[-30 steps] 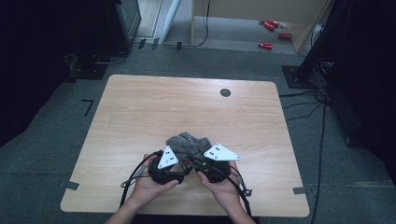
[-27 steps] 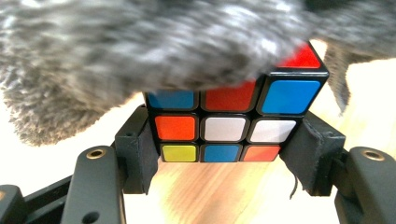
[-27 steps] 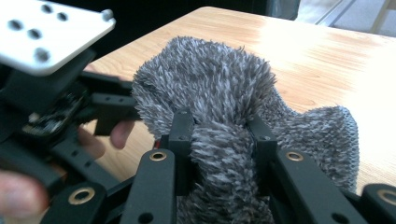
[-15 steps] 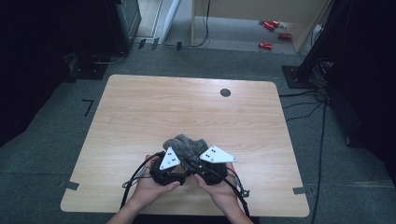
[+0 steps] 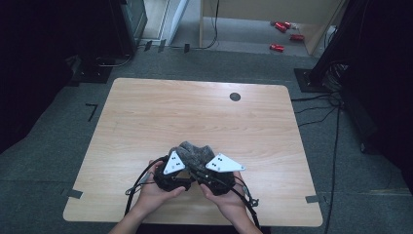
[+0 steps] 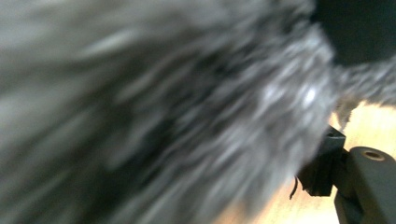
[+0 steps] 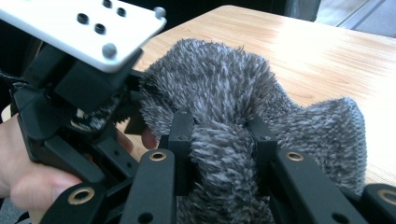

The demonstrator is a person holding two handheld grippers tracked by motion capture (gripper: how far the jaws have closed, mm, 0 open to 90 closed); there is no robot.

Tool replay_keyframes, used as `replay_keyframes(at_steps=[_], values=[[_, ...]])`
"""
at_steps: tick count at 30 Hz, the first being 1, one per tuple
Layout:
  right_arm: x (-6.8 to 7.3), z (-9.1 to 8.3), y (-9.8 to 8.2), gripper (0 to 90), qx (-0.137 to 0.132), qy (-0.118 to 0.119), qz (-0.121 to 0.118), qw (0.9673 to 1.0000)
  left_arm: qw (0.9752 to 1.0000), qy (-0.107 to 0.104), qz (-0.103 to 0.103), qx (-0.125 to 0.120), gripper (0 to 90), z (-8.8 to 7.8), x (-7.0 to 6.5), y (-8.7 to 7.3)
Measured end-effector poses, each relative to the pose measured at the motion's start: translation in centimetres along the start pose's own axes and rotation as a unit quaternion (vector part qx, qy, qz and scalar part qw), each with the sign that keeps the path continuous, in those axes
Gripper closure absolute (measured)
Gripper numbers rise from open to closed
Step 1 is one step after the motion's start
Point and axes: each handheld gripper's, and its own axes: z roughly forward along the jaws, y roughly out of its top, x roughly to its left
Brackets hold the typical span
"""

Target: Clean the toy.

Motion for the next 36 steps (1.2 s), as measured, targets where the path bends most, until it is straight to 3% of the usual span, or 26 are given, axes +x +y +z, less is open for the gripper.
replay_keyframes(at_steps=[5, 9, 14, 16, 19, 24, 30, 36], values=[[-0.7, 0.0, 0.0, 70.2, -0.004, -0.004, 0.005, 1.0000, 0.9999, 0.004, 0.011, 0.001, 35.5, 0.2, -0.5, 0.1], [-1.7, -0.1, -0.2, 70.6, -0.007, -0.011, 0.017, 0.9998, 0.9999, 0.013, 0.007, 0.003, 35.4, -0.1, 0.2, 0.1], [-1.1, -0.2, -0.2, 70.8, -0.006, -0.003, 0.014, 0.9999, 0.9999, 0.016, -0.004, 0.001, 35.4, -0.3, 0.6, 0.1], [-0.3, 0.0, -0.2, 70.8, -0.007, 0.010, 0.008, 0.9999, 0.9999, 0.013, -0.008, 0.000, 35.4, -0.1, 0.3, 0.1], [0.1, 0.2, -0.1, 70.8, -0.005, 0.010, 0.000, 0.9999, 1.0000, 0.009, -0.001, 0.001, 35.5, 0.1, -0.1, 0.1], [-0.9, 0.4, -0.2, 70.8, -0.004, 0.006, 0.011, 0.9999, 0.9999, 0.003, 0.009, 0.004, 35.5, 0.5, -0.9, 0.1], [-2.1, -0.1, -0.2, 71.0, -0.010, -0.012, 0.023, 0.9996, 0.9999, 0.013, 0.001, 0.000, 35.4, -0.3, 0.3, 0.2], [0.0, 0.0, -0.2, 71.1, -0.007, 0.006, 0.004, 0.9999, 0.9999, 0.013, -0.002, -0.002, 35.4, -0.2, 0.2, 0.1]])
